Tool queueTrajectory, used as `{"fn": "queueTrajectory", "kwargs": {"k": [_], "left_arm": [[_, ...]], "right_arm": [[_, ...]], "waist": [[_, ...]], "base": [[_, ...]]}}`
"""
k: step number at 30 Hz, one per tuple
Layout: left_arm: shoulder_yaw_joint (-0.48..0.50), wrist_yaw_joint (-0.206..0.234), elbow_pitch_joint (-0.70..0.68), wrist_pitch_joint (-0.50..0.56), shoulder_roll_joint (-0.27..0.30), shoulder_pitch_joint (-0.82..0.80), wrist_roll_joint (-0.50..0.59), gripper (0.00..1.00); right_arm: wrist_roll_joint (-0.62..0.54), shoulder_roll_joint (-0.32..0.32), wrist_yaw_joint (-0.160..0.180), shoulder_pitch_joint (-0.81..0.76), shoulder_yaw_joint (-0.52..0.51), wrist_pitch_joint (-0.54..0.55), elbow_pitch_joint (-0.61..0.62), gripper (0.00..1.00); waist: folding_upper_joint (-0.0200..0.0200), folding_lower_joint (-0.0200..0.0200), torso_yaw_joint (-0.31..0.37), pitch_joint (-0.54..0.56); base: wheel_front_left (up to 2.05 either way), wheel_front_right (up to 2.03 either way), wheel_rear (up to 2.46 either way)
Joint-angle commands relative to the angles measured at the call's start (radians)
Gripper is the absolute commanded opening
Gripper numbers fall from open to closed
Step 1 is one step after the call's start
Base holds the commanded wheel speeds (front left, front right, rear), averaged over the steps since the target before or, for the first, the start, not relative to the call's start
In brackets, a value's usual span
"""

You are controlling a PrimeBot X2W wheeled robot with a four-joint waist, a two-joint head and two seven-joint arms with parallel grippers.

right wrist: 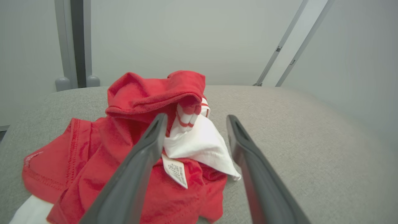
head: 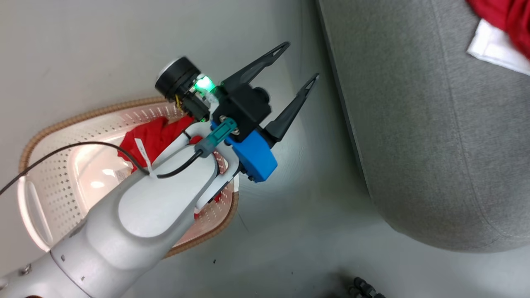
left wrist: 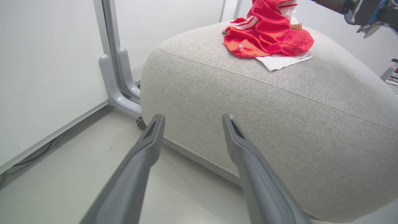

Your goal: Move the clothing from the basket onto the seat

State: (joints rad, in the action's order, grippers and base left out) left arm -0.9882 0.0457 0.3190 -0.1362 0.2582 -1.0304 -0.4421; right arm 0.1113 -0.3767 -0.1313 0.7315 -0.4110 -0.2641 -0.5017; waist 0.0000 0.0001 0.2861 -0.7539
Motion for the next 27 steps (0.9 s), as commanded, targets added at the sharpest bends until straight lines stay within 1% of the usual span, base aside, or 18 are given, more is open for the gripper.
{"fn": "queueTrajectory", "kwargs": {"k": [1, 5, 9, 13, 18, 20, 23, 27], "left_arm": [[0.005, 0.005, 0.011, -0.016, 0.002, 0.020, -0.008, 1.00], [0.034, 0.022, 0.048, -0.066, -0.002, 0.072, -0.044, 1.00], [0.074, 0.041, 0.084, -0.109, 0.005, 0.133, -0.079, 1.00], [0.135, 0.062, 0.095, -0.127, 0.009, 0.197, -0.104, 1.00], [0.265, 0.093, 0.036, -0.129, 0.019, 0.294, -0.096, 1.00], [0.318, 0.095, 0.009, -0.130, 0.021, 0.340, -0.083, 1.00], [0.397, 0.089, -0.021, -0.130, 0.016, 0.411, -0.063, 1.00], [0.494, 0.075, -0.043, -0.130, -0.006, 0.504, -0.032, 1.00]], "right_arm": [[-0.007, 0.005, 0.001, -0.024, 0.003, -0.001, 0.015, 1.00], [-0.017, 0.011, 0.001, -0.090, 0.025, -0.001, 0.076, 1.00], [-0.027, 0.031, 0.001, -0.145, 0.082, -0.001, 0.151, 1.00], [-0.030, 0.060, 0.001, -0.191, 0.141, -0.001, 0.204, 1.00], [-0.024, 0.103, 0.001, -0.235, 0.221, -0.001, 0.243, 1.00], [-0.025, 0.121, 0.001, -0.256, 0.254, -0.001, 0.249, 1.00], [-0.023, 0.140, 0.001, -0.282, 0.290, -0.001, 0.256, 1.00], [-0.022, 0.160, 0.001, -0.329, 0.331, -0.001, 0.257, 1.00]], "waist": [[0.0000, -0.0001, -0.005, 0.057], [0.0000, -0.0001, -0.022, 0.144], [0.0000, -0.0001, -0.050, 0.234], [0.0000, -0.0001, -0.090, 0.317], [0.0000, -0.0001, -0.137, 0.399], [0.0000, -0.0001, -0.156, 0.427], [0.0000, -0.0001, -0.184, 0.467], [0.0000, -0.0001, -0.222, 0.520]], "base": [[0.00, 0.00, 0.00], [0.00, 0.00, 0.00], [0.00, 0.00, 0.00], [0.00, 0.00, 0.00], [0.00, 0.00, 0.00], [0.00, 0.00, 0.00], [0.00, 0.00, 0.00], [0.00, 0.00, 0.00]]}}
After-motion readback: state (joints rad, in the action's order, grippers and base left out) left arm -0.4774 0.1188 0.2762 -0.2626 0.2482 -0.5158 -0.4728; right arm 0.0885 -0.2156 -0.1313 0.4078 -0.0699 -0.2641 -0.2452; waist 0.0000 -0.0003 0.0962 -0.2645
